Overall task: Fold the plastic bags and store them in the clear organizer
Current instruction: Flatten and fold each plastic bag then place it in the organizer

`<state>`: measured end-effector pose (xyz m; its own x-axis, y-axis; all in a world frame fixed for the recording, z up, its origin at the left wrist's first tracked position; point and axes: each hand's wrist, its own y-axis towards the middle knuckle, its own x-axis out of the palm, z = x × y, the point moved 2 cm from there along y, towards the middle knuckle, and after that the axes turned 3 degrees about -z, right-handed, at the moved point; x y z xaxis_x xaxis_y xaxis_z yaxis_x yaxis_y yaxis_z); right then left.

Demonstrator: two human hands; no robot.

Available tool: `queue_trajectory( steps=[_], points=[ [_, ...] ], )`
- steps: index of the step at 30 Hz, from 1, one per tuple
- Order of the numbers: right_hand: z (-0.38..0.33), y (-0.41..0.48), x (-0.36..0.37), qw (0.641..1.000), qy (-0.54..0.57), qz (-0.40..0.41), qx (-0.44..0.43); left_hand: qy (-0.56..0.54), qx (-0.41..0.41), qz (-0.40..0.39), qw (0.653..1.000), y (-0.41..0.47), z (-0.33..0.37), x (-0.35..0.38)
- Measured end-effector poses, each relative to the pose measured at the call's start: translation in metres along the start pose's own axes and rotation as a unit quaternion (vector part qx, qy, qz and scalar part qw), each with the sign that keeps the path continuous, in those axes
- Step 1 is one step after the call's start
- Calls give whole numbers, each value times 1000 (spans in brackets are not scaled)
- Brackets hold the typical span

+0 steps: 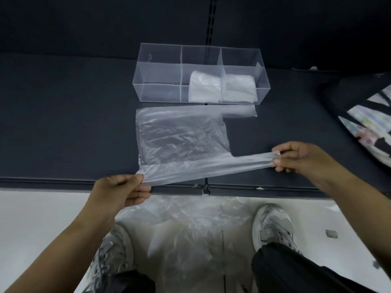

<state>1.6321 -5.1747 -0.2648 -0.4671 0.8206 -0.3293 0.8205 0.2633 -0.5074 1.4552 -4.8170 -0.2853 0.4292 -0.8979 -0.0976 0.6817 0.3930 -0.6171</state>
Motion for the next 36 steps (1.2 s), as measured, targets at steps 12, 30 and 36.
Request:
queue_trajectory(
  steps=[12, 30, 36],
  points=[
    [9, -15, -8, 975, -210, 55, 55, 51, -15, -59, 997, 2, 2, 21],
    [-47, 2, 181, 828, -472, -18, -301, 655, 319, 16, 685, 28, 0, 52],
    [8, -1, 121, 801, -556, 65, -213, 671, 322, 5, 668, 36, -2, 33]
  ],
)
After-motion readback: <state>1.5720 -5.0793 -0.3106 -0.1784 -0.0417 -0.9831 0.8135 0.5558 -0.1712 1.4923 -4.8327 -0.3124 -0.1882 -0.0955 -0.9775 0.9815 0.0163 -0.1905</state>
